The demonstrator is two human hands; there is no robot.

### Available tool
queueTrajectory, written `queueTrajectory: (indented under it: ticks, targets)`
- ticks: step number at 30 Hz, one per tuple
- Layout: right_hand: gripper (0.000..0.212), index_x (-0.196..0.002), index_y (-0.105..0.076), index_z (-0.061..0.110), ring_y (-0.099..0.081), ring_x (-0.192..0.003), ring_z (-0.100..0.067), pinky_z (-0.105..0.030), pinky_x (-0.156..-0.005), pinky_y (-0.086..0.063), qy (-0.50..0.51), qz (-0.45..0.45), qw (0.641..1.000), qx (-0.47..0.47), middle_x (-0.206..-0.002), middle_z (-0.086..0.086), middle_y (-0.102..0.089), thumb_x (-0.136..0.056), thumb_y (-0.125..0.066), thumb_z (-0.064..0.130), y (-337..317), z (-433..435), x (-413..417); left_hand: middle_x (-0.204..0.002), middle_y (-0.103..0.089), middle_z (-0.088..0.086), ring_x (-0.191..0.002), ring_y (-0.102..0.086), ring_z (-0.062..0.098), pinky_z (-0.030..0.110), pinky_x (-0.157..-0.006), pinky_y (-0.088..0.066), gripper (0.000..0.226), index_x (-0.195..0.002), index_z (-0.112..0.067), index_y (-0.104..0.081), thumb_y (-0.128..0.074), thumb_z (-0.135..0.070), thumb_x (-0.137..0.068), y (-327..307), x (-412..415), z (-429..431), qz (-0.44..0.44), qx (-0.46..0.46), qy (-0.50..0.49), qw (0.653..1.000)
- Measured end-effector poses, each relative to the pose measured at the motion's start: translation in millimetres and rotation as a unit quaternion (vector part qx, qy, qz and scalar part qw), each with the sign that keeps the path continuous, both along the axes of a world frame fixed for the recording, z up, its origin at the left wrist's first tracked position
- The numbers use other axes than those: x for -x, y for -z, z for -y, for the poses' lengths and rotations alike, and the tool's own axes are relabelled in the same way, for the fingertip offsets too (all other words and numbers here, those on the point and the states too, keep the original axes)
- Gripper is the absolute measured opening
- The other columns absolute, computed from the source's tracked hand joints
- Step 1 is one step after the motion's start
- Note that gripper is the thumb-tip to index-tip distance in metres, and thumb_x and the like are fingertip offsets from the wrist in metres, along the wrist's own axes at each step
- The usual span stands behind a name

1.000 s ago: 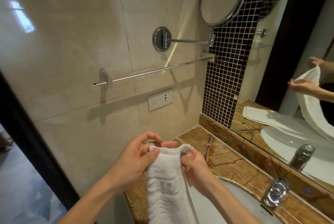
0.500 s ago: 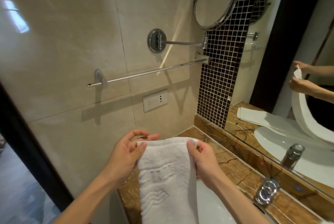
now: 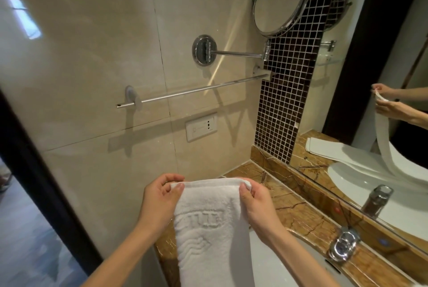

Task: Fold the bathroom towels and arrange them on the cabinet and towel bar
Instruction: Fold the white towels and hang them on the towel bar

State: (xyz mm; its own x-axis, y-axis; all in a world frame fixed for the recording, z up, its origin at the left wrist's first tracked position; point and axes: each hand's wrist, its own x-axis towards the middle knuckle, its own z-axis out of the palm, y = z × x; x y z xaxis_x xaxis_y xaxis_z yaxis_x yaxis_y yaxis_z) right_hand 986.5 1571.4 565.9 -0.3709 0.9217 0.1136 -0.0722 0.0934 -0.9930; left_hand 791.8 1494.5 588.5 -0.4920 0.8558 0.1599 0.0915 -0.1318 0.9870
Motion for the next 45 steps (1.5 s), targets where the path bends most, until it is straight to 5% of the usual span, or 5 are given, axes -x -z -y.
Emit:
queueTrajectory:
  ticks: [17,24,32,38,45]
  targets:
    - [0.014,-0.096,-0.074,0.015,-0.07,-0.085,-0.02,-0.037,-0.077,-0.056,0.047,0.099,0.993,0.037,-0.088,-0.001,-0.075,-0.091,-0.062,0.012,42,-61,39,-0.078,-0.07,0.011,-0.073,-0.066,0.02,0.032,-0.064,-0.053,0.019,-0.078,-0.013,-0.065,-0.067,0.005,-0.081,74,40,-58,-0.006,0.018,-0.079,0.997]
    - [0.01,-0.09,-0.07,0.015,-0.055,-0.065,-0.006,-0.014,-0.055,-0.042,0.07,0.186,0.979,0.035,-0.072,0.006,-0.064,-0.092,-0.06,0.015,114,-101,66,-0.077,-0.072,-0.011,-0.074,-0.067,0.006,0.016,-0.061,-0.052,0.027,-0.075,-0.029,-0.068,-0.067,-0.003,-0.083,150,60,-94,-0.038,0.071,-0.07,0.994]
    - [0.016,-0.088,-0.064,0.008,-0.055,-0.072,-0.021,-0.034,-0.066,-0.046,0.078,0.215,0.972,0.041,-0.08,-0.012,-0.064,-0.094,-0.056,0.02,181,-143,80,-0.085,-0.072,-0.01,-0.083,-0.068,0.011,0.017,-0.063,-0.05,0.03,-0.081,-0.032,-0.068,-0.069,-0.002,-0.082,232,72,-144,0.006,0.109,-0.058,0.992]
    - [0.012,-0.095,-0.06,0.012,-0.058,-0.083,-0.015,-0.029,-0.073,-0.047,0.054,0.246,0.967,0.023,-0.088,-0.004,-0.064,-0.098,-0.05,0.019,222,-164,86,-0.106,-0.062,-0.014,-0.098,-0.062,0.006,0.022,-0.08,-0.055,0.055,-0.109,-0.032,-0.059,-0.085,-0.041,-0.061,288,81,-155,0.001,0.282,0.03,0.959]
    - [0.02,-0.081,-0.054,0.014,-0.051,-0.068,-0.013,-0.02,-0.058,-0.038,0.036,0.307,0.951,-0.018,-0.075,-0.002,-0.058,-0.099,-0.047,0.018,262,-180,88,-0.091,-0.071,-0.011,-0.081,-0.065,-0.001,0.018,-0.069,-0.05,0.014,-0.09,-0.027,-0.066,-0.071,-0.016,-0.083,305,94,-172,-0.069,0.282,0.026,0.957]
